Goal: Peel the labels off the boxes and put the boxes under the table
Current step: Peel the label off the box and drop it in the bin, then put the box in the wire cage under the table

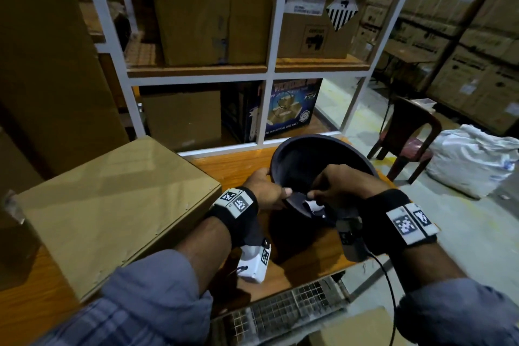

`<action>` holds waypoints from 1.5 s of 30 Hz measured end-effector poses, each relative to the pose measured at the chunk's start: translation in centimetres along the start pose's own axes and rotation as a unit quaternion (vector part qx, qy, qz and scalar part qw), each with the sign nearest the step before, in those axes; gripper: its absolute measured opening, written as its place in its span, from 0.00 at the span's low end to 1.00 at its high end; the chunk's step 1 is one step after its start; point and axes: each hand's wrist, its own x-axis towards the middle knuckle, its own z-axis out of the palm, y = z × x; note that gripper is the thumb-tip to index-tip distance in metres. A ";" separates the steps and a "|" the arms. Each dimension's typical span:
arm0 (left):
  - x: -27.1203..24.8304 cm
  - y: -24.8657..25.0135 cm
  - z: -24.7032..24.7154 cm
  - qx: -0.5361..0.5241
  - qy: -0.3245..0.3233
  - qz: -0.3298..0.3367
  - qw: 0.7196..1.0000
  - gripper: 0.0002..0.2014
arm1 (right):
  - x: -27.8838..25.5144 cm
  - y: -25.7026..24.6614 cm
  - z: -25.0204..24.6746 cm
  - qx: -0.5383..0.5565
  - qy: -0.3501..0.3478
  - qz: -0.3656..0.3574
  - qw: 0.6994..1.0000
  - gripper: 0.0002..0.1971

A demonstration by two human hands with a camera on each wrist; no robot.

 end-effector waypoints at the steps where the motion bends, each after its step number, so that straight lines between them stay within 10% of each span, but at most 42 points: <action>1: 0.3 0.0 0.2 -0.019 0.011 -0.002 1.000 0.22 | -0.4 -0.1 0.0 -0.001 -0.010 -0.001 1.000 0.12; 8: 0.8 0.5 1.6 -0.052 0.008 0.005 0.999 0.17 | -0.2 2.3 1.9 -0.039 0.049 -0.014 0.998 0.09; 14: 0.2 1.1 1.0 -0.006 0.044 0.006 0.999 0.36 | 1.5 4.9 3.2 0.016 0.129 0.041 0.991 0.07; 31: -5.5 5.5 -4.3 -0.002 0.140 0.146 0.979 0.18 | 5.0 8.4 2.4 0.098 0.255 0.163 0.948 0.12; 38: -10.4 6.5 -9.1 0.024 0.221 0.217 0.950 0.15 | 4.5 3.5 3.7 0.087 0.382 0.094 0.915 0.20; 45: -15.8 3.2 -15.7 0.079 0.333 0.185 0.921 0.15 | 1.9 -7.8 7.0 0.256 0.324 -0.065 0.908 0.15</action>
